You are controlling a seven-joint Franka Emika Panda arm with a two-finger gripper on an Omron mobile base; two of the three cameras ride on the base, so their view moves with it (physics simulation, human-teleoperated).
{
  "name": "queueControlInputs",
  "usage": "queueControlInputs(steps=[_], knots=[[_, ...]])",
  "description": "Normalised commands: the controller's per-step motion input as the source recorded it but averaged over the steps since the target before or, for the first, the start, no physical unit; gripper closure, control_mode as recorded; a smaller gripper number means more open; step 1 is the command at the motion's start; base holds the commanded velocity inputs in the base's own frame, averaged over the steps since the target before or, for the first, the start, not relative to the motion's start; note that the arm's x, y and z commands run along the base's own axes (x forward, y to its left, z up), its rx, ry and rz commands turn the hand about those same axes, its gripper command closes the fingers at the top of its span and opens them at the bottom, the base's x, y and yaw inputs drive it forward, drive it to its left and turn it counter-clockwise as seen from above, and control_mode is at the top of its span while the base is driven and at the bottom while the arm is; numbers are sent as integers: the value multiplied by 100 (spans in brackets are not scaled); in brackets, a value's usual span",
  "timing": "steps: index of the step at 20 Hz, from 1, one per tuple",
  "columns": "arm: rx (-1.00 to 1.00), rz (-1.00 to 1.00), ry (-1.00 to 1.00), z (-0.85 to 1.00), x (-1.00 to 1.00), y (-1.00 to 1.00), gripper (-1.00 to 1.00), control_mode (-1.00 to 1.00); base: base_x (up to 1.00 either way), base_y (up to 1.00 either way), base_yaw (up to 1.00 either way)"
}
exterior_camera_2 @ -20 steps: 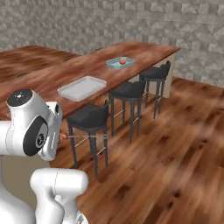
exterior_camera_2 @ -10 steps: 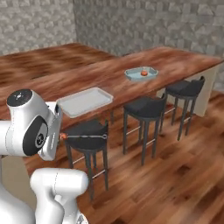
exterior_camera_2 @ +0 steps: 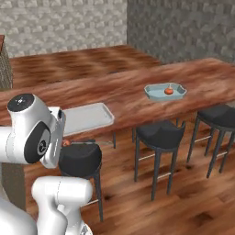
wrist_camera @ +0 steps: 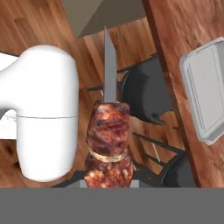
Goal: Place the cold items (squash and mushroom) from the fridge in one tupperware on the dining counter. Place the warm items (kebab skewer and hot dog) in the stove area in another tupperware.
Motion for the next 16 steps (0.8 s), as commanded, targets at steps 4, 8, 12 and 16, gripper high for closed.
queueControlInputs(steps=[4, 8, 12, 16], knots=[[0, 0, 0, 0, 0, 0, 100, 100, 36, -68, 51], [0, 0, 0, 0, 0, 0, 100, 100, 33, -54, 49], [0, 0, 0, 0, 0, 0, 100, 100, 32, -36, 43], [0, 0, 0, 0, 0, 0, 100, 100, 43, -36, 39]])
